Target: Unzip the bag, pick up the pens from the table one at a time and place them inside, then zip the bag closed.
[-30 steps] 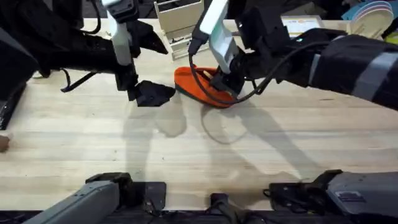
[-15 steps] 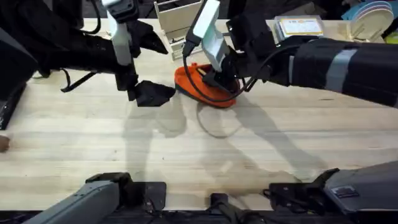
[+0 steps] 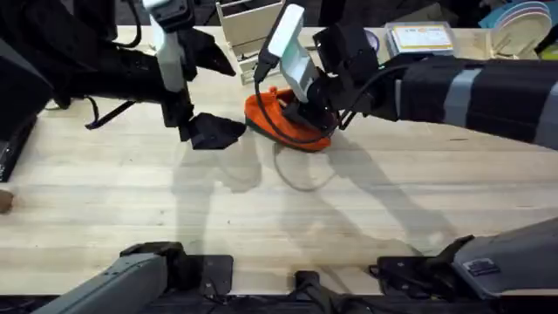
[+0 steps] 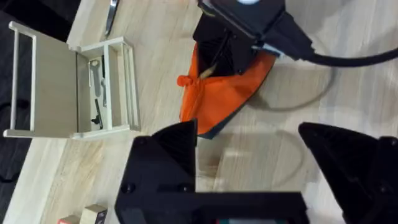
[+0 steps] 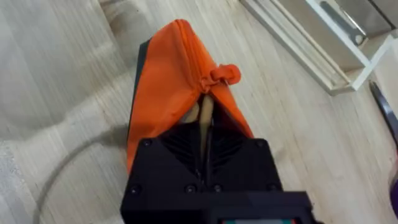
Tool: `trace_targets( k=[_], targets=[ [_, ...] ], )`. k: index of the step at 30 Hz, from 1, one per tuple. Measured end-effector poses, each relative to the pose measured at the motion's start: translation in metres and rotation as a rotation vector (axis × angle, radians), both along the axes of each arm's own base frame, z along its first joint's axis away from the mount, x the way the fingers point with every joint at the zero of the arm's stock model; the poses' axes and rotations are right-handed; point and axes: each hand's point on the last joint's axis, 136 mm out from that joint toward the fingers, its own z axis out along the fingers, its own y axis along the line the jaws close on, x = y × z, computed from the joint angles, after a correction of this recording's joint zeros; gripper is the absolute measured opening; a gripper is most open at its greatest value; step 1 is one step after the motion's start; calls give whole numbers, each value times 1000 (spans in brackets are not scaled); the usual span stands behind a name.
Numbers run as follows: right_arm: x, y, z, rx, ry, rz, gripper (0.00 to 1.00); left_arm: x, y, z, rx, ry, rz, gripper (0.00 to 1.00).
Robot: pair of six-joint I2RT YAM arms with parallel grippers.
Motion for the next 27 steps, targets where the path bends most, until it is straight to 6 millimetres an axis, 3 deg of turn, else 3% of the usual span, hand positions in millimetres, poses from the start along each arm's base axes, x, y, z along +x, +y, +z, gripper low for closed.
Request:
trace_targets(
  k=[2,3,9,11,22,27],
  targets=[
    [0,0,0,1,1,-1,51,0,0,0,0,0,0,992],
    [0,0,0,2,3,-3,136,0,0,0,0,0,0,993],
    [-1,0,0,2,3,1,948,0,0,0,0,0,0,993],
    [-1,0,0,1,3,2,993,0,0,0,0,0,0,993],
    [-1,0,0,1,3,2,998,0,0,0,0,0,0,994],
    [-3,-1,12,21,0,-15,997,0,0,0,0,0,0,994]
  ],
)
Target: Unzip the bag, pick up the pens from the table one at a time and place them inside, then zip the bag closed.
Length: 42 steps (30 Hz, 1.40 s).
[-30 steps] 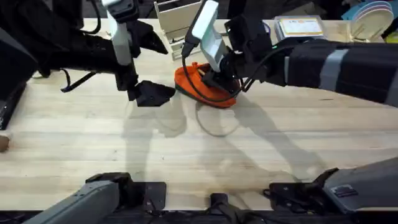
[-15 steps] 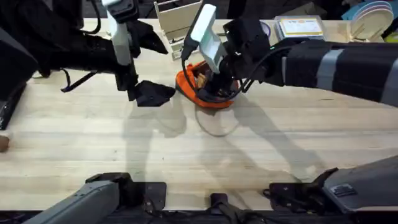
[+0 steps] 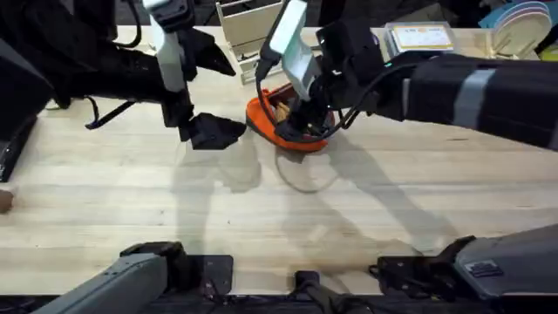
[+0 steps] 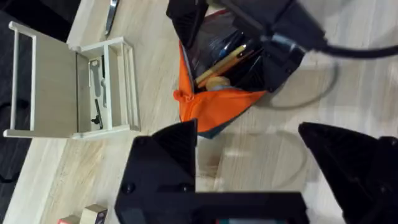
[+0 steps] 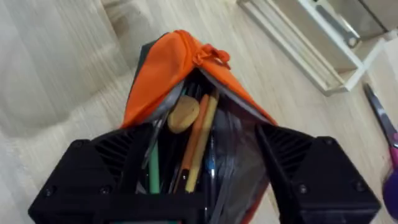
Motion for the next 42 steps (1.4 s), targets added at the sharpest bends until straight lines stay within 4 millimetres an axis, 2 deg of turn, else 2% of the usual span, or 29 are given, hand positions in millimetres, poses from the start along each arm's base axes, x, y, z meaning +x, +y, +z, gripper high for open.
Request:
trace_targets(
  k=[9,19,28,42],
  targets=[
    [-15,-10,34,60,25,-68,997,2,0,-5,0,19,0,993],
    [-34,-22,47,100,116,-162,998,17,16,-32,0,102,31,993],
    [-38,-25,66,192,153,-257,997,26,25,-45,-30,94,-7,993],
    [-45,-28,100,348,188,-375,997,37,26,-99,-39,160,-119,993]
  ],
)
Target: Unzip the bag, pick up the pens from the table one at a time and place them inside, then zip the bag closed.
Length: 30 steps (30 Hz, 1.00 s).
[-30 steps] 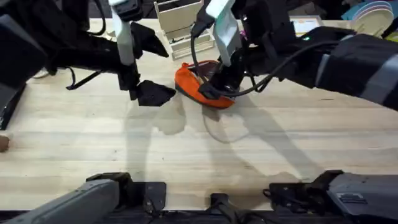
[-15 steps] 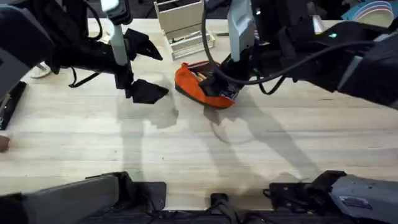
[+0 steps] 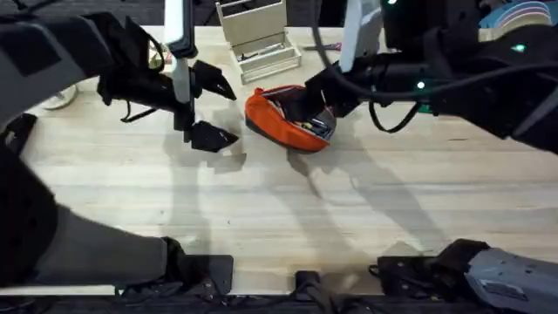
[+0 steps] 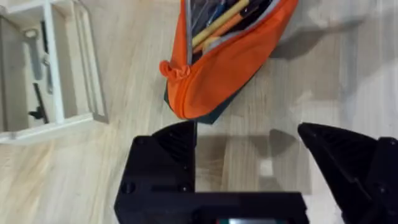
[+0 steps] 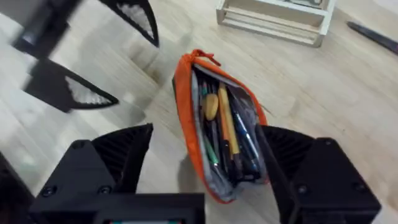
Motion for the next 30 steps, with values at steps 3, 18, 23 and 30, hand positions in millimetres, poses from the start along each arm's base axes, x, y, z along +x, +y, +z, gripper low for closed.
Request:
trace_targets(
  k=[3,18,23,30],
  targets=[
    [0,0,7,54,23,-48,997,3,0,-13,-11,22,-8,993],
    [1,1,12,130,77,-117,997,18,18,-16,-94,8,61,994],
    [1,2,20,135,71,-116,997,21,31,-11,-129,-3,111,993],
    [11,14,48,122,90,-107,997,23,38,-9,-140,-9,135,993]
  ],
)
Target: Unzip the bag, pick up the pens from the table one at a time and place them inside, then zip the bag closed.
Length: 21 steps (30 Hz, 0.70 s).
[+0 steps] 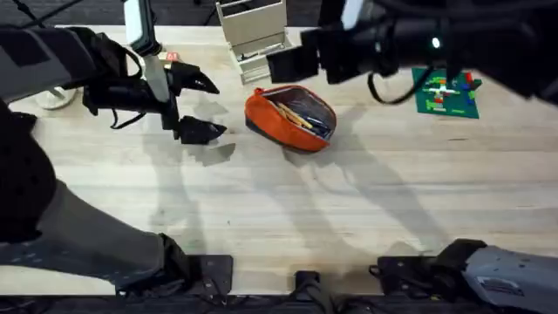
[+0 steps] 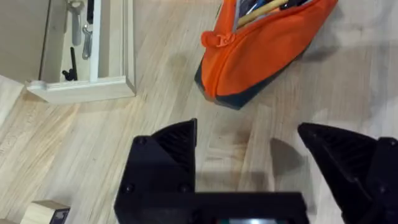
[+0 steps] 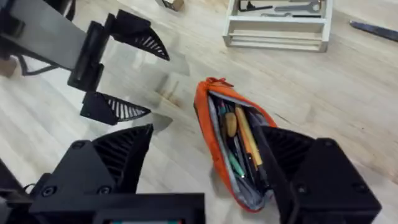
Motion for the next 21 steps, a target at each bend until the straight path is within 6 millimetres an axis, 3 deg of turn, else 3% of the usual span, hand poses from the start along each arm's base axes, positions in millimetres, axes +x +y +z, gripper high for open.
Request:
trace_targets(
  k=[9,21],
  targets=[
    [25,31,13,19,25,4,997,0,0,0,0,-1,0,993],
    [46,47,-34,-7,113,-21,997,0,0,0,-1,-1,0,994]
  ],
)
